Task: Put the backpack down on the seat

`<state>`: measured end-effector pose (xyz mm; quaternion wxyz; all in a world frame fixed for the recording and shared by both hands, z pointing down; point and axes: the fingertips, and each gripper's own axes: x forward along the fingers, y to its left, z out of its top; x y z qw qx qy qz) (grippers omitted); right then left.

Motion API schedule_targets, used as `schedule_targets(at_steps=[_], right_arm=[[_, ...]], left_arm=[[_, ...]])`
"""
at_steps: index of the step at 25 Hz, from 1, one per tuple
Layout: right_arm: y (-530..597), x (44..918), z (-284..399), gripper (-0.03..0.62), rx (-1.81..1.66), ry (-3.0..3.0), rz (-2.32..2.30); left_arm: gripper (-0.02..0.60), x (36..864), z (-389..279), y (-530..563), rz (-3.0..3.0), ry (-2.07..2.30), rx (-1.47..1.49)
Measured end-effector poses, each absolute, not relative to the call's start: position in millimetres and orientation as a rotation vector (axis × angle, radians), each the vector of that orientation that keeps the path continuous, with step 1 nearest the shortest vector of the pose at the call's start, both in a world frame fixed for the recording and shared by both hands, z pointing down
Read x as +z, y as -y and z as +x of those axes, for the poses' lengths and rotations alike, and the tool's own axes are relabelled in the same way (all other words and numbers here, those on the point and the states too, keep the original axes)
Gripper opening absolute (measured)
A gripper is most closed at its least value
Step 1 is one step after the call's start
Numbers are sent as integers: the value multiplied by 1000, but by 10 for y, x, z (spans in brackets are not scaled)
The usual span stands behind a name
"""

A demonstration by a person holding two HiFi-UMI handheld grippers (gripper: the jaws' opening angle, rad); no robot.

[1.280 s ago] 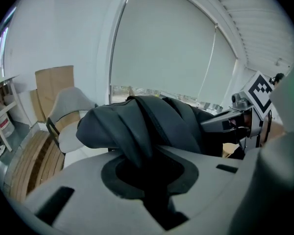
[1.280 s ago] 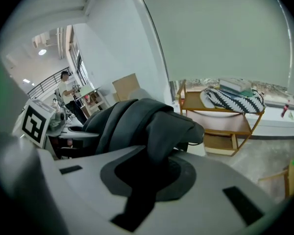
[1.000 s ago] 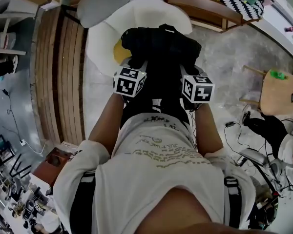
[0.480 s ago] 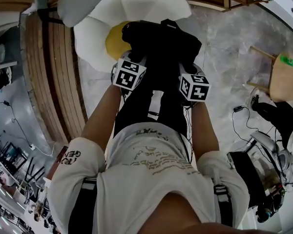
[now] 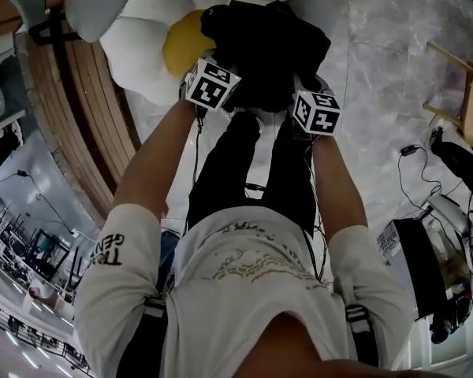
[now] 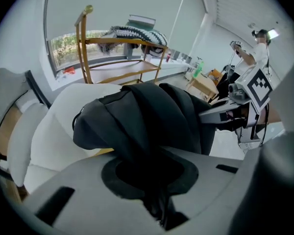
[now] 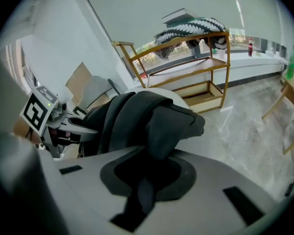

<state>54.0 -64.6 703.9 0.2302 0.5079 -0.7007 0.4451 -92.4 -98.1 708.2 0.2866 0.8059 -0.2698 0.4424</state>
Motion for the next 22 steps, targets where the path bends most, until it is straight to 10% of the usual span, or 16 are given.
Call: schedule_targets(at_steps=[22], right_arm=[[196, 8406, 619, 79, 1209, 1810, 1302]], left_arm=[[127, 8501, -1001, 823, 2043, 690, 1289]])
